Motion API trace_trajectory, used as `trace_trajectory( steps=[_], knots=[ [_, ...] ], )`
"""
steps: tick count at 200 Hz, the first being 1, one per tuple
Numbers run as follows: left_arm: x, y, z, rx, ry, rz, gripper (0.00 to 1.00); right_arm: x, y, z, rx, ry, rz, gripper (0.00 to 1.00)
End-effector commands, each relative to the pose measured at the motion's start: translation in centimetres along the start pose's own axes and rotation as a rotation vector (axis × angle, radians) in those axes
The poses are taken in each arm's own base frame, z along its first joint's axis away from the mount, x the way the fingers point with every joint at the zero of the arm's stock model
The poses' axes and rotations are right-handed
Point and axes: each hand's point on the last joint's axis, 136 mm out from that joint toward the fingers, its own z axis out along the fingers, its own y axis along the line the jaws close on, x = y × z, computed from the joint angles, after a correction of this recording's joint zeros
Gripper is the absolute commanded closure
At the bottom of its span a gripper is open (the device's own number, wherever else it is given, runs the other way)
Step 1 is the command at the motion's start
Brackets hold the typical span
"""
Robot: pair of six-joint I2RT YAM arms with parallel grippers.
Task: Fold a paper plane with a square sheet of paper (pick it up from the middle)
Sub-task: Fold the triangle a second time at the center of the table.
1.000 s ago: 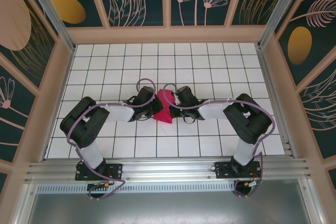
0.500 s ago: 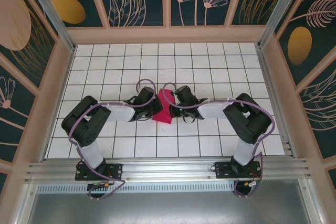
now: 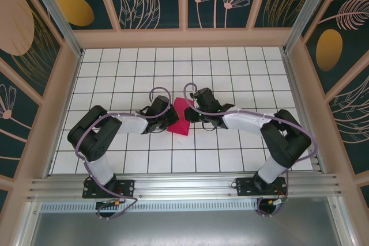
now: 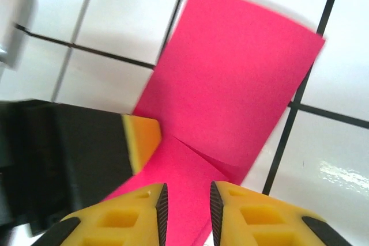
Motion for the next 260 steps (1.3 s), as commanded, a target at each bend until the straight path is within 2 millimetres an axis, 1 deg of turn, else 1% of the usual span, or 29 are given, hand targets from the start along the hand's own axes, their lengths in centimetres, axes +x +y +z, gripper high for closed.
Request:
trace_trajectory(
  steps=[1,9,23,41,49,65,82,92,106,130,158,188,227,241,260],
  knots=[
    [1.7,3.8,0.3,-0.12,0.047,0.006,1.0,0.4,2.5,-1.0,-0.143,0.027,0.047,0.77],
    [1.7,3.7,0.3,-0.116,0.047,0.007,1.0,0.8,3.5,-0.8,-0.209,0.053,0.063,0.81],
    [1.6,3.6,0.3,-0.115,0.046,0.013,1.0,1.7,3.8,-0.1,-0.233,0.098,0.104,0.93],
    [1.7,3.6,0.4,-0.115,0.047,0.013,1.0,2.6,4.5,0.8,-0.283,0.148,0.139,0.97],
    [1.6,3.6,0.4,-0.115,0.047,0.012,1.0,2.9,4.5,1.2,-0.282,0.169,0.153,0.99],
    [1.7,3.7,0.4,-0.115,0.049,0.012,1.0,3.4,4.8,1.8,-0.284,0.209,0.155,0.99],
    [1.6,3.7,0.4,-0.117,0.046,0.014,1.0,4.1,4.2,2.8,-0.251,0.262,0.166,1.0],
    [1.6,3.6,0.4,-0.114,0.047,0.014,1.0,4.5,4.3,3.2,-0.255,0.286,0.162,1.0],
    [1.7,3.6,0.5,-0.111,0.053,0.016,1.0,4.6,4.0,3.6,-0.235,0.294,0.177,1.0],
    [1.8,3.8,0.4,-0.115,0.052,0.017,1.0,4.7,4.0,4.0,-0.237,0.313,0.185,1.0],
    [1.8,3.8,0.5,-0.116,0.054,0.018,1.0,6.0,2.8,4.9,-0.172,0.367,0.192,1.0],
    [1.8,4.0,0.4,-0.124,0.049,0.015,1.0,7.2,1.5,5.3,-0.118,0.393,0.186,1.0],
    [1.9,4.0,0.6,-0.123,0.056,0.012,1.0,8.4,0.4,6.0,-0.086,0.421,0.187,1.0],
    [2.0,4.2,0.7,-0.127,0.057,0.013,1.0,8.5,0.4,5.9,-0.084,0.424,0.185,1.0],
    [2.0,4.3,0.6,-0.132,0.057,0.012,1.0,7.3,1.2,5.3,-0.103,0.399,0.173,0.99]
  ],
)
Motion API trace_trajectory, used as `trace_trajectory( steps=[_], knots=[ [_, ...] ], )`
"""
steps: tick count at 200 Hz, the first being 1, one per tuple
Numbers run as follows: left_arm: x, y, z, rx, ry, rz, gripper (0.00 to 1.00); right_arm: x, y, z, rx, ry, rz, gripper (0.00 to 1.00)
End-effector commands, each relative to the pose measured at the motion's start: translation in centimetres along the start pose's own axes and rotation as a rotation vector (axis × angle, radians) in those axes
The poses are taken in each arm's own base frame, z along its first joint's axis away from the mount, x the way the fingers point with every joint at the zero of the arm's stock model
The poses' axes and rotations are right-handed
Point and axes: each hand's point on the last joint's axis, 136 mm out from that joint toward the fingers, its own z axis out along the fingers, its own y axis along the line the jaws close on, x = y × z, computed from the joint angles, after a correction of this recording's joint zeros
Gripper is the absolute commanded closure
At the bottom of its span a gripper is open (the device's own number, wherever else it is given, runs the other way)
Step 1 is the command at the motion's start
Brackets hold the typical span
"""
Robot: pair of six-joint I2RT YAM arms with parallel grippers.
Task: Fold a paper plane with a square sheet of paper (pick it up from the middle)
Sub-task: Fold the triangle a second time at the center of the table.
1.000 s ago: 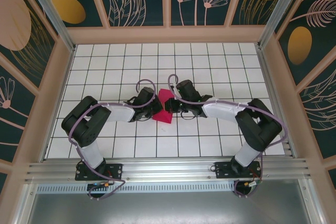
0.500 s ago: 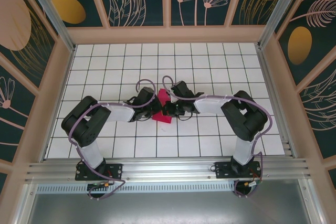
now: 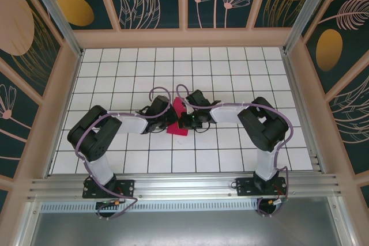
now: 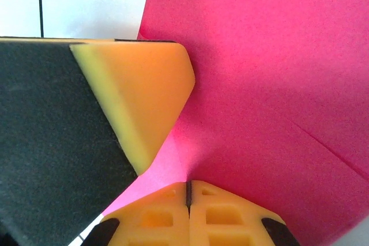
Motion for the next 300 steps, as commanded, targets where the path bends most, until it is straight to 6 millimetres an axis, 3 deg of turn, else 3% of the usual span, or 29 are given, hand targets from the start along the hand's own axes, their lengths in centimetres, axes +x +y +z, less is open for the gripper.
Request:
trace_trajectory(
  steps=[1,27,49,86,130,170,206,227,265,300],
  knots=[
    [2.2,4.3,0.6,-0.132,0.064,-0.004,1.0,0.9,-1.0,0.3,0.055,0.039,0.0,0.99],
    [2.3,4.3,0.6,-0.134,0.064,-0.006,1.0,0.1,1.2,-1.3,0.0,0.01,-0.031,0.99],
    [2.3,4.3,0.6,-0.134,0.066,-0.005,1.0,0.9,1.9,-1.6,-0.038,0.032,-0.031,0.99],
    [2.3,4.3,0.6,-0.135,0.064,-0.006,1.0,2.4,0.9,-1.1,-0.033,0.063,-0.006,0.99],
    [2.3,4.5,0.6,-0.139,0.065,-0.005,1.0,3.5,-1.7,-0.1,0.047,0.091,0.028,0.99],
    [2.3,4.4,0.6,-0.137,0.066,-0.005,1.0,2.1,0.8,-1.7,0.001,0.051,-0.02,0.99],
    [2.3,4.3,0.7,-0.135,0.067,-0.003,1.0,2.7,2.2,-2.4,-0.036,0.055,-0.04,0.98],
    [2.4,4.4,0.7,-0.136,0.07,-0.003,1.0,3.4,1.7,-2.2,-0.024,0.068,-0.034,0.98],
    [2.3,4.3,0.7,-0.135,0.068,-0.003,1.0,4.0,-1.3,-1.0,0.084,0.081,-0.002,0.99],
    [2.3,4.3,0.7,-0.134,0.068,0.0,1.0,5.9,-2.6,0.2,0.077,0.135,0.044,0.99]
  ],
)
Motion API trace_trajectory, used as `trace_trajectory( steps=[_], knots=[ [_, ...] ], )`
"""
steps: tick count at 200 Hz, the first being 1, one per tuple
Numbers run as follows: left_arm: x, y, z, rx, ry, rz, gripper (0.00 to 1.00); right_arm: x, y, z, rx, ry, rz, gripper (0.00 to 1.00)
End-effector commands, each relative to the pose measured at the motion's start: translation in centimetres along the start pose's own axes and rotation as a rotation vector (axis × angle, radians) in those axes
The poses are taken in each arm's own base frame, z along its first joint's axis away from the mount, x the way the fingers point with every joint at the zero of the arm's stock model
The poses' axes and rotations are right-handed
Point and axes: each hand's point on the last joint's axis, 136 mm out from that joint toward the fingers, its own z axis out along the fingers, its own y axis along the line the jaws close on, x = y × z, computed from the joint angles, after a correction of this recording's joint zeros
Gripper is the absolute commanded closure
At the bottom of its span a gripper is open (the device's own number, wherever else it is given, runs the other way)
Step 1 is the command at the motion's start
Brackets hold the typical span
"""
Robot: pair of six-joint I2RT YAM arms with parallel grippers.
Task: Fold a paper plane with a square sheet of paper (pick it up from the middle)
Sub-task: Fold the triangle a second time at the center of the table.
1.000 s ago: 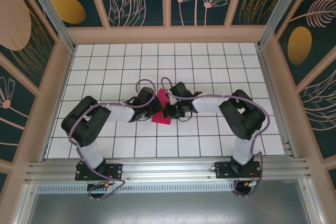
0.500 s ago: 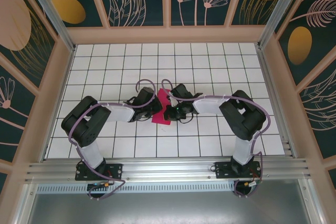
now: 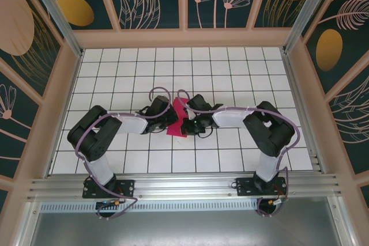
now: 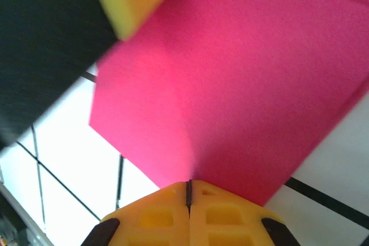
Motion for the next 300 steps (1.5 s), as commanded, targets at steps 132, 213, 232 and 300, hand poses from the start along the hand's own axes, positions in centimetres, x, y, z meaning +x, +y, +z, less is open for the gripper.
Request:
trace_trajectory(
  steps=[132,213,232,300],
  knots=[
    [2.3,4.1,0.8,-0.135,0.075,0.006,1.0,1.9,-1.7,-0.1,0.042,0.03,0.049,0.99],
    [2.2,4.0,0.7,-0.132,0.074,0.009,1.0,1.7,-0.6,-1.1,-0.007,0.004,0.042,1.0],
    [2.2,3.9,0.7,-0.131,0.074,0.01,1.0,1.4,0.5,-1.5,-0.049,-0.01,0.029,0.99],
    [2.2,3.9,0.7,-0.133,0.076,0.014,1.0,4.5,-3.7,1.0,0.051,0.09,0.102,1.0]
  ],
)
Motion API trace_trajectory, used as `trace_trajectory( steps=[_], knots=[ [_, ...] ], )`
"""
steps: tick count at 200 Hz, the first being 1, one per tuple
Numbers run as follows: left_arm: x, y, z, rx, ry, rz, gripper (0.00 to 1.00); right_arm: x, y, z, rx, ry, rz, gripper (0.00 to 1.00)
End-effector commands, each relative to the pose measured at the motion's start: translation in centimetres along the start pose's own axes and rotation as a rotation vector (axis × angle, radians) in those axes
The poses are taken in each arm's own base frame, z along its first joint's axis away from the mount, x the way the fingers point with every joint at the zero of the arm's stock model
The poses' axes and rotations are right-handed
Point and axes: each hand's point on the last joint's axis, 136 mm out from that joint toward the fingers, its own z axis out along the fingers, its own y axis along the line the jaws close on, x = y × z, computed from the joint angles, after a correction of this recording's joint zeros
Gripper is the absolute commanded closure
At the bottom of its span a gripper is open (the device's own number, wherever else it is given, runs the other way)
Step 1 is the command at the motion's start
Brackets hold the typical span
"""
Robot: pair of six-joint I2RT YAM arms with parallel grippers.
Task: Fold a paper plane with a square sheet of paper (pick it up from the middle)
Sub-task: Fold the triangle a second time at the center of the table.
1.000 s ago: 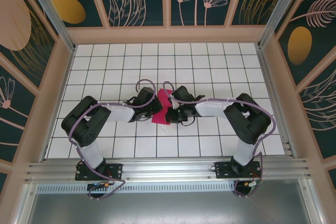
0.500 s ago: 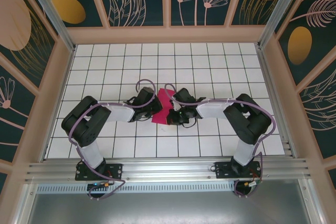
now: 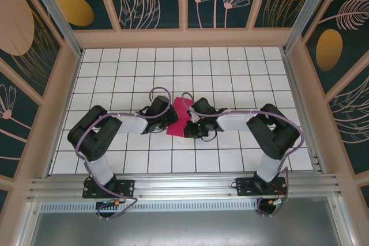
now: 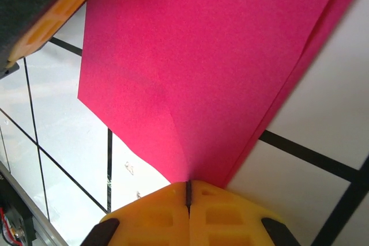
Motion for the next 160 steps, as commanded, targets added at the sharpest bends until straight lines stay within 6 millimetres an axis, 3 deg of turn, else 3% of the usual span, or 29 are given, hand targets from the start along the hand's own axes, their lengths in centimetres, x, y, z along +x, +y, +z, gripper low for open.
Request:
trace_trajectory(
  steps=[1,16,61,89,128,160],
  knots=[
    [2.2,3.9,0.6,-0.134,0.075,0.013,1.0,3.1,-3.3,1.4,0.092,0.093,0.072,1.0],
    [2.1,3.8,0.6,-0.131,0.074,0.013,1.0,2.0,-2.4,0.2,0.093,0.051,0.05,1.0],
    [2.1,3.7,0.5,-0.127,0.073,0.014,1.0,-2.5,3.1,-3.7,-0.03,-0.102,-0.04,1.0],
    [2.0,3.6,0.5,-0.124,0.073,0.015,1.0,-4.1,5.2,-3.7,-0.124,-0.144,-0.042,1.0],
    [1.8,3.2,0.5,-0.118,0.069,0.019,1.0,-4.7,2.9,-0.7,-0.034,-0.102,0.0,1.0],
    [1.9,3.3,0.6,-0.12,0.072,0.019,1.0,-5.1,2.6,0.6,-0.018,-0.08,-0.005,1.0]
  ],
)
